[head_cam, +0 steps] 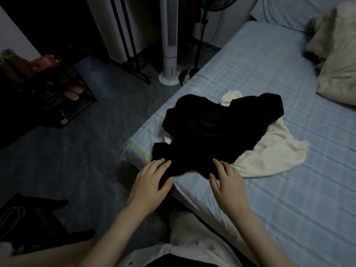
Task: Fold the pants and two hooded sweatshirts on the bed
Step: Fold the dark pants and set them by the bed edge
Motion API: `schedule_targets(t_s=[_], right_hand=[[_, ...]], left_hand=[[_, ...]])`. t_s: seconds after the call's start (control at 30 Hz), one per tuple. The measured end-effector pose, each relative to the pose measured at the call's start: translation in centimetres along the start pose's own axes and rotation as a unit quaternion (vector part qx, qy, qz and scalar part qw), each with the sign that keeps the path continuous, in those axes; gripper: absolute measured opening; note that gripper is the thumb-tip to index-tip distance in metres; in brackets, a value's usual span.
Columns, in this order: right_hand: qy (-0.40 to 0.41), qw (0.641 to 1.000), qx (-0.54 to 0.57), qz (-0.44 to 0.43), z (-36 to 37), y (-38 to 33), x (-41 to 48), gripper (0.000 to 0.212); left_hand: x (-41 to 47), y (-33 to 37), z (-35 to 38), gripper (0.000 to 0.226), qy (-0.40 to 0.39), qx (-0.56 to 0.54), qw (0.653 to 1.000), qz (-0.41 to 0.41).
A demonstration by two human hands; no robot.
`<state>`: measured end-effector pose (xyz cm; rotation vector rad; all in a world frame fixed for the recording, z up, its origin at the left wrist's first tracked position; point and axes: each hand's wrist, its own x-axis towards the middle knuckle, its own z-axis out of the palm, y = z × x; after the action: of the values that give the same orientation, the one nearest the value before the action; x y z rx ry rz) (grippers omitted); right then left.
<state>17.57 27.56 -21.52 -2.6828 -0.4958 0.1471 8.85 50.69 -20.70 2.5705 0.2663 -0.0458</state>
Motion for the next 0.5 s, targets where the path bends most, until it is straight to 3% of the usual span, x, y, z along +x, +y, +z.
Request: schedule_targets(t_s=[0.27,0.5], right_hand=[[0.021,1.0,0.006,-0.019,-1.8,0.2,11.8,0.048],[0.013,1.0,0.017,0.003,0.2,2.7,20.6,0.052]], left_hand=[[13.0,-0.7,-3.3,0.066,0.013,0.012,0.999,0.038],[25.6,-3.0,-1.3,0.073,-0.058,0.017,0.996,0.064]])
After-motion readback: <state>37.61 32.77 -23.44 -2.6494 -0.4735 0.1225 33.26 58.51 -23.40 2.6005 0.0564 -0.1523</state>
